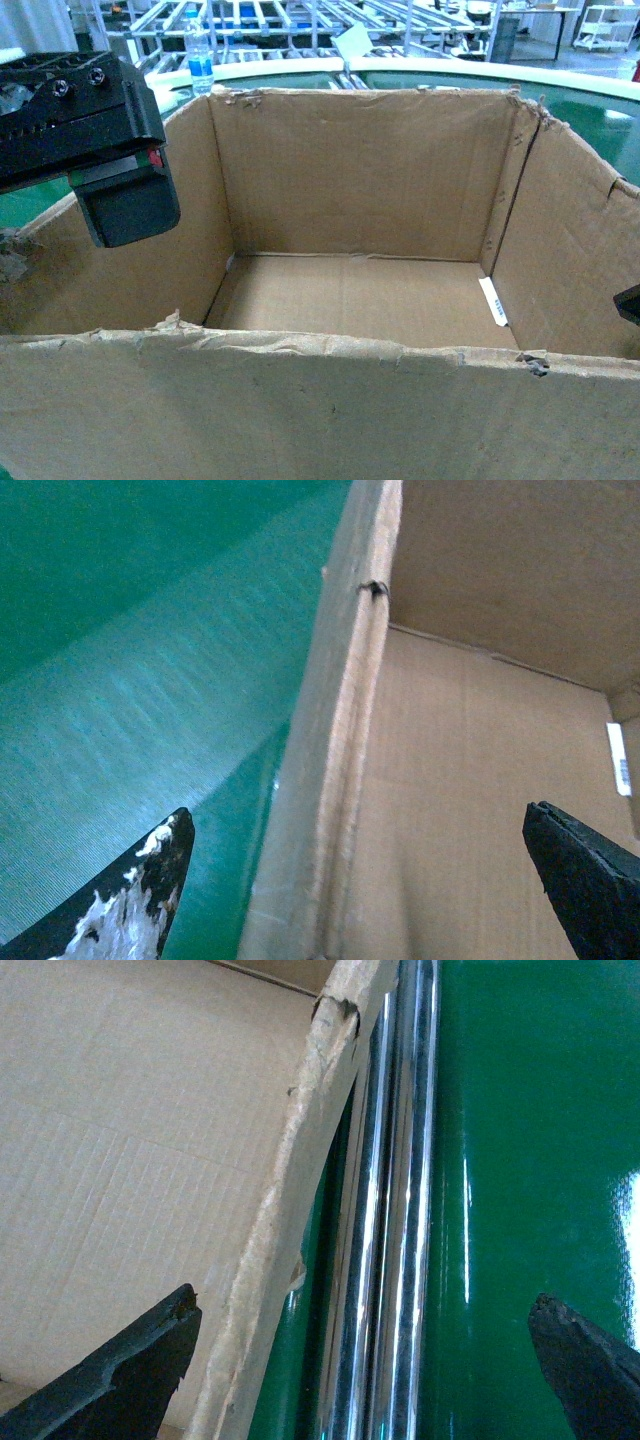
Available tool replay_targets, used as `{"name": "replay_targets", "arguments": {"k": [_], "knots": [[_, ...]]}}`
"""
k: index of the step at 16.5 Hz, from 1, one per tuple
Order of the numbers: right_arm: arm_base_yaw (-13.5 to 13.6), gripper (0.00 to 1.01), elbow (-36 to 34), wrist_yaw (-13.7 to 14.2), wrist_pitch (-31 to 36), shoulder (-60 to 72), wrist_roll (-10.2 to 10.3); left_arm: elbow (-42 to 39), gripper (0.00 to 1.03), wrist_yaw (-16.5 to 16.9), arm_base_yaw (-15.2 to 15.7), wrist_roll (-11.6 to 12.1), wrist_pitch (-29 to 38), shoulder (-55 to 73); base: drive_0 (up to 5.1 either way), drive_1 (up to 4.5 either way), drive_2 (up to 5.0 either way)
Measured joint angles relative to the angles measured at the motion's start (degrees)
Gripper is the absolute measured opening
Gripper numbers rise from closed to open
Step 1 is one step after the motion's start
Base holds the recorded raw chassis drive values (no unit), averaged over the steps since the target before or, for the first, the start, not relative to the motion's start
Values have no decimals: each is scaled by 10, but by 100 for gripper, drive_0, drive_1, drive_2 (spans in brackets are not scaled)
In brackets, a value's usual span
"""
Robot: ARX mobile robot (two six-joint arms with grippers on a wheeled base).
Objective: Sort boxes to right shelf from conveyor
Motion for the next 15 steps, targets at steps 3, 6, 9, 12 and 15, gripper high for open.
{"name": "replay_targets", "arguments": {"k": [3, 6, 9, 12, 15], "knots": [[0, 98, 2, 0, 3, 2, -10, 32, 98, 75, 18, -59, -69, 16, 0, 0, 0], [0, 98, 5, -3, 4, 2, -21, 36, 98, 95, 39, -75, -102, 33, 0, 0, 0], [0, 98, 5, -6, 17, 2, -26, 50, 98, 87, 37, -58, -108, 36, 0, 0, 0], [4, 98, 3, -10, 33, 1, -48, 51, 98, 73, 33, -22, -107, 37, 0, 0, 0], [4, 77, 3, -10, 33, 1, -49, 51, 70, 72, 33, -15, -107, 37, 0, 0, 0]]}}
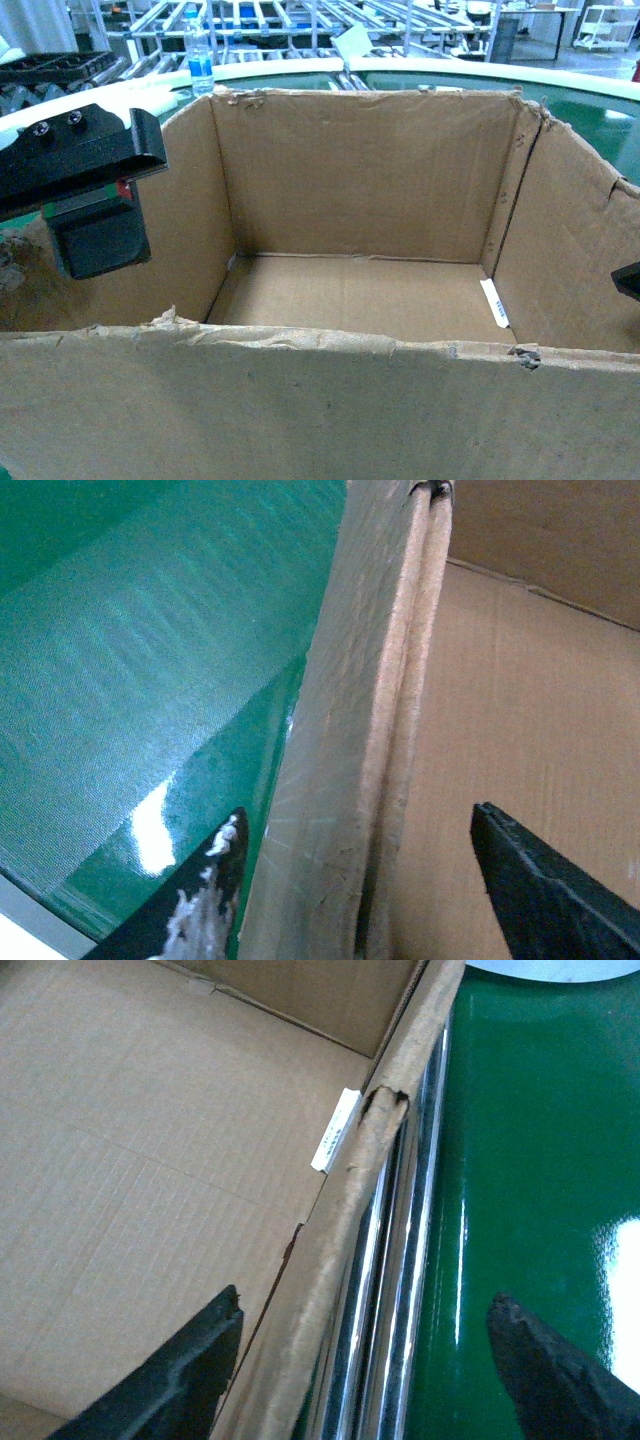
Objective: Sort boxes to right shelf from conveyor
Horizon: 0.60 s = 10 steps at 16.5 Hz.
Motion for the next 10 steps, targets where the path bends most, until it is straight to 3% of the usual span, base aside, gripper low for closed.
{"name": "replay_targets", "arguments": {"k": [5, 6, 7, 10], "knots": [[1, 19, 0, -5, 0, 0, 0, 0, 13, 3, -2, 1, 2, 0, 0, 0, 0], [4, 8, 0, -2, 2, 0, 2, 0, 4, 2, -3, 10, 1, 0, 0, 0, 0], [3, 2, 0, -2, 5, 0, 9, 0, 2, 3, -3, 16, 0, 0, 0, 0, 0], [5, 2, 0, -5, -5, -10, 16, 0, 2, -13, -10, 28, 8, -1, 0, 0, 0]]}}
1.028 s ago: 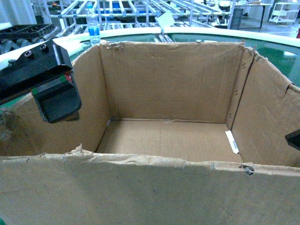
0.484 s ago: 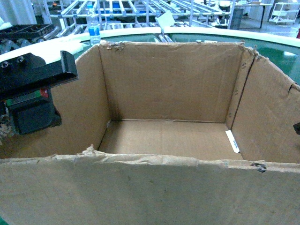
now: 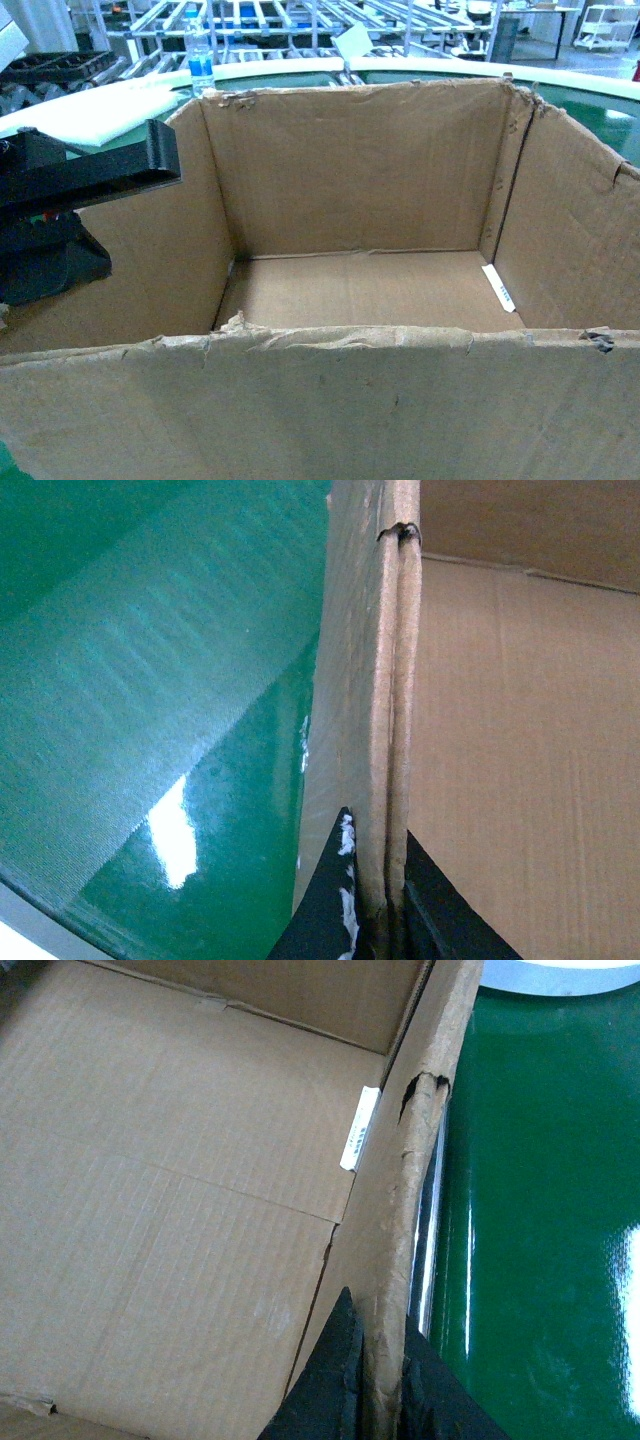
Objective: Sort boxes to right shelf from conveyor
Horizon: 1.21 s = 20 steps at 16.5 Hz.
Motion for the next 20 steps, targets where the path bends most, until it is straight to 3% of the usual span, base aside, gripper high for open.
{"name": "replay_targets", "arguments": {"k": [9, 11, 20], "knots": [[17, 2, 70, -14, -29, -43, -1, 59, 2, -73, -16, 102, 12, -57, 0, 0, 0], [17, 2, 70, -15, -15, -48, -15, 59, 2, -76, -16, 108, 16, -57, 0, 0, 0], [17, 2, 70, -17, -16, -48, -16, 59, 2, -76, -16, 108, 15, -57, 0, 0, 0]]}}
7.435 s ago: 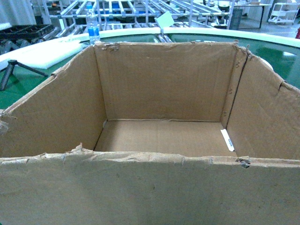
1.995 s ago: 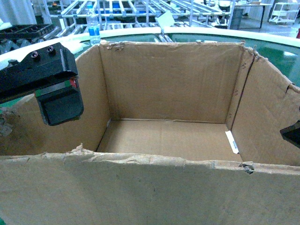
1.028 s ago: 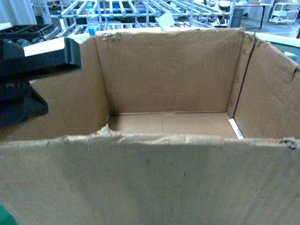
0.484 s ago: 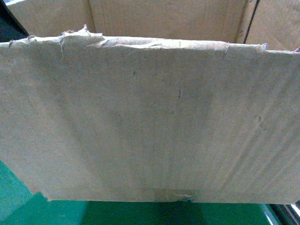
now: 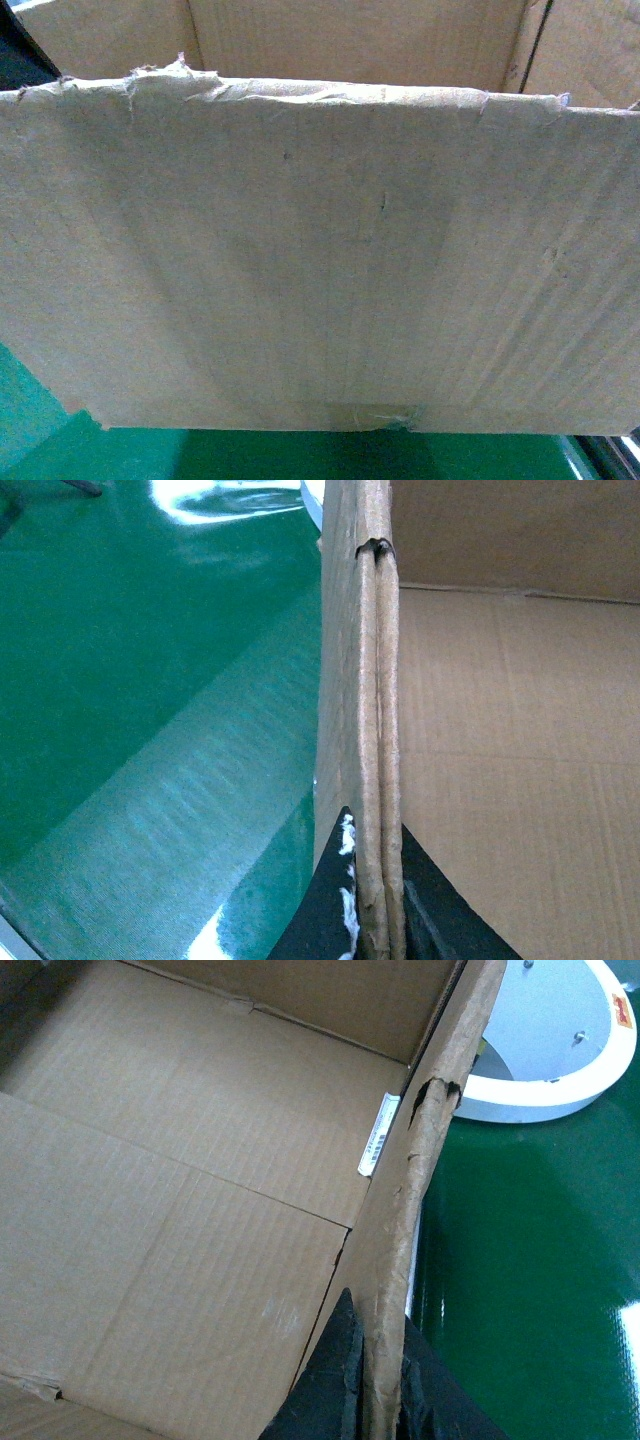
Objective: Sort boxes to right shelf from conveyor
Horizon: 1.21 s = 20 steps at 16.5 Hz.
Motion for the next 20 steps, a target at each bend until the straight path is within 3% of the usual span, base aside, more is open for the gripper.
{"name": "replay_targets", "arguments": {"k": [4, 13, 20], "knots": [[0, 2, 0, 0, 0, 0, 0, 0, 2, 0, 0, 0, 0, 0, 0, -69, 69], [0, 2, 0, 0, 0, 0, 0, 0, 2, 0, 0, 0, 0, 0, -3, -435, 429], [0, 2, 0, -2, -1, -6, -1, 0, 2, -2, -1, 2, 0, -5, -164, -164, -164]]}}
